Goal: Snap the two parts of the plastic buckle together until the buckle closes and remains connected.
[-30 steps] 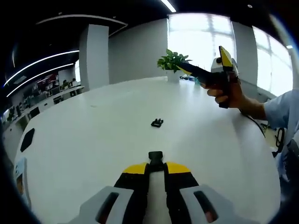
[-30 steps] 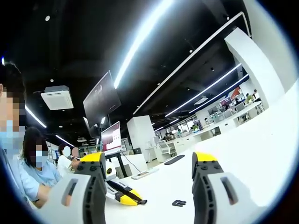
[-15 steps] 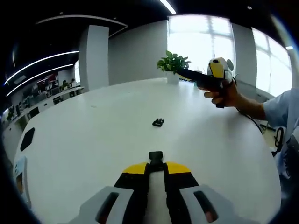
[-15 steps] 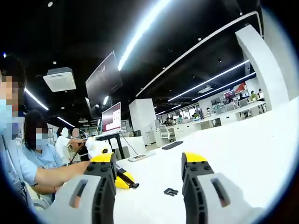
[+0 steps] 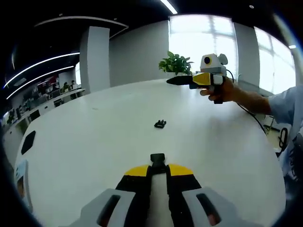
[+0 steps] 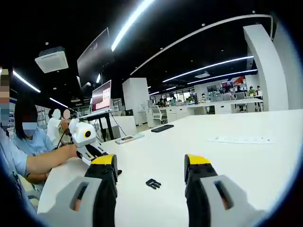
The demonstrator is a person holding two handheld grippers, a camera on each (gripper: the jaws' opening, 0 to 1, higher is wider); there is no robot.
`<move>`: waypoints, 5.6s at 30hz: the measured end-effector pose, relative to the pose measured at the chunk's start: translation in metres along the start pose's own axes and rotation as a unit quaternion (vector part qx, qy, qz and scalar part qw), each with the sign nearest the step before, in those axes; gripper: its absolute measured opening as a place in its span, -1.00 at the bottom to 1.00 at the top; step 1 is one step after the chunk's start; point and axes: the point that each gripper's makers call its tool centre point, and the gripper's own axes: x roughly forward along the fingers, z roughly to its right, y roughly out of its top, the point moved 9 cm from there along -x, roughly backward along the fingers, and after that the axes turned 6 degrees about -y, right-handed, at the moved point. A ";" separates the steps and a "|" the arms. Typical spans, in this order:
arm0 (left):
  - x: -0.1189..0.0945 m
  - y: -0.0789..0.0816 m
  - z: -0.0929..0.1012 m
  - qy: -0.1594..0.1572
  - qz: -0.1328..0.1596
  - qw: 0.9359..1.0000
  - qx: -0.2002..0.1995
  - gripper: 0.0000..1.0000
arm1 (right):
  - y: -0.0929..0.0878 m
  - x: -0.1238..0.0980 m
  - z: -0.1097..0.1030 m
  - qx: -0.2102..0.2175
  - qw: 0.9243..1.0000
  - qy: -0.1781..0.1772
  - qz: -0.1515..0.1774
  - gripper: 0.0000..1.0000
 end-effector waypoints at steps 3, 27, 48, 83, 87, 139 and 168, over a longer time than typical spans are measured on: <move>0.000 0.000 0.000 0.001 -0.001 1.000 0.002 -0.77 | -0.003 0.007 0.004 -0.028 0.999 0.001 -0.035 0.12; -0.001 -0.009 0.019 0.003 -0.002 1.000 0.009 -0.77 | -0.055 0.050 0.031 -0.105 0.980 -0.012 -0.168 0.12; -0.002 -0.006 0.018 0.001 -0.002 1.000 0.007 -0.77 | -0.047 0.070 0.046 -0.118 0.977 -0.061 -0.164 0.10; -0.002 -0.004 0.016 0.005 -0.005 1.000 0.012 -0.77 | -0.048 0.070 -0.011 -0.059 0.977 0.031 -0.203 -0.18; -0.002 -0.004 0.016 0.004 -0.005 1.000 0.012 -0.77 | -0.049 0.075 -0.010 -0.068 0.977 0.026 -0.202 -0.19; -0.002 -0.006 0.018 0.006 -0.004 1.000 0.013 -0.77 | -0.037 0.059 -0.014 -0.073 0.986 0.017 -0.146 -0.20; -0.002 -0.005 0.018 0.007 -0.006 1.000 0.018 -0.77 | -0.048 0.077 -0.013 -0.089 0.976 0.040 -0.193 -0.23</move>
